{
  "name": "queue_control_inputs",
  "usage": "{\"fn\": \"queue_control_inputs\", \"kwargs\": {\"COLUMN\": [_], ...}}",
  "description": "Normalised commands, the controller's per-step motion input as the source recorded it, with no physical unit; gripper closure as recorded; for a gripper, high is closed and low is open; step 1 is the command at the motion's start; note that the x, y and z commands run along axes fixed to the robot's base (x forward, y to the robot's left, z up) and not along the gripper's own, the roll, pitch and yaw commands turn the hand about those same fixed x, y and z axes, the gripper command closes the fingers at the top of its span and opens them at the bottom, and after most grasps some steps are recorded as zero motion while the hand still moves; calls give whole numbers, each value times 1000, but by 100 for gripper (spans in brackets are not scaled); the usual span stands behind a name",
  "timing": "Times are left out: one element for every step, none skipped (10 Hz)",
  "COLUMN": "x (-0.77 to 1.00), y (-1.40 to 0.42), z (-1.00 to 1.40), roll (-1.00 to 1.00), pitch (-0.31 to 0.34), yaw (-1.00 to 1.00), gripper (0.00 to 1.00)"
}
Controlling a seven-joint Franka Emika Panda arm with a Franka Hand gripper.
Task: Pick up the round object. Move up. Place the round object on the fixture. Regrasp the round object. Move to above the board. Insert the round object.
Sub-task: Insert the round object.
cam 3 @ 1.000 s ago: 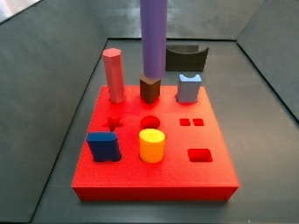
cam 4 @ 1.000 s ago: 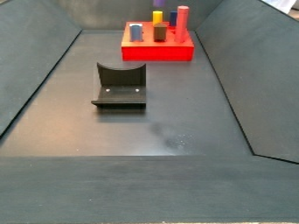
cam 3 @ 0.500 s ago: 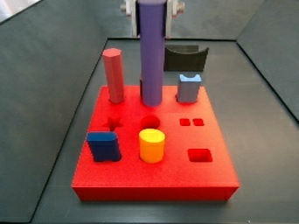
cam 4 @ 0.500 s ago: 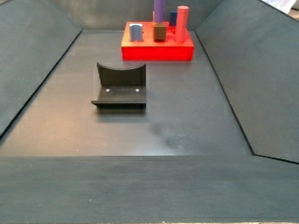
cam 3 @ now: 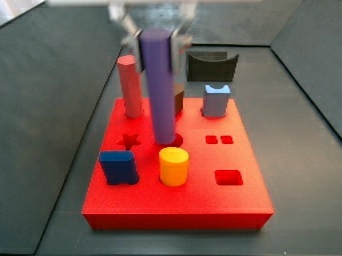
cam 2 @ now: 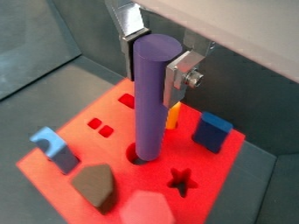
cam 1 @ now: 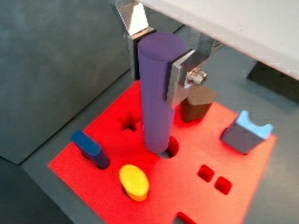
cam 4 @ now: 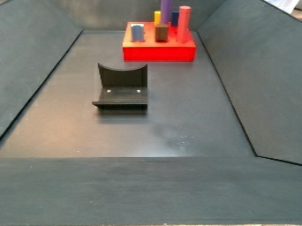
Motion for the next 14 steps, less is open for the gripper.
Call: {"fn": "queue_control_inputs", "kwargs": {"x": [60, 394, 563, 574, 494, 74, 151, 374, 374, 203, 126, 29, 71, 0], "y": [0, 0, 0, 0, 0, 0, 0, 0, 0, 0, 0, 0, 3, 0], "z": [-206, -20, 0, 0, 0, -37, -160, -206, -200, -311, -506, -609, -637, -509], "roll": [66, 117, 197, 221, 256, 257, 140, 30, 11, 0, 0, 0, 0, 0], "pitch": [0, 167, 296, 311, 313, 220, 143, 111, 97, 29, 0, 0, 0, -39], "yaw": [0, 0, 0, 0, 0, -51, -69, -143, -137, -74, -71, -94, -94, -97], "gripper": [100, 100, 100, 100, 100, 100, 100, 100, 100, 100, 100, 100, 100, 100]}}
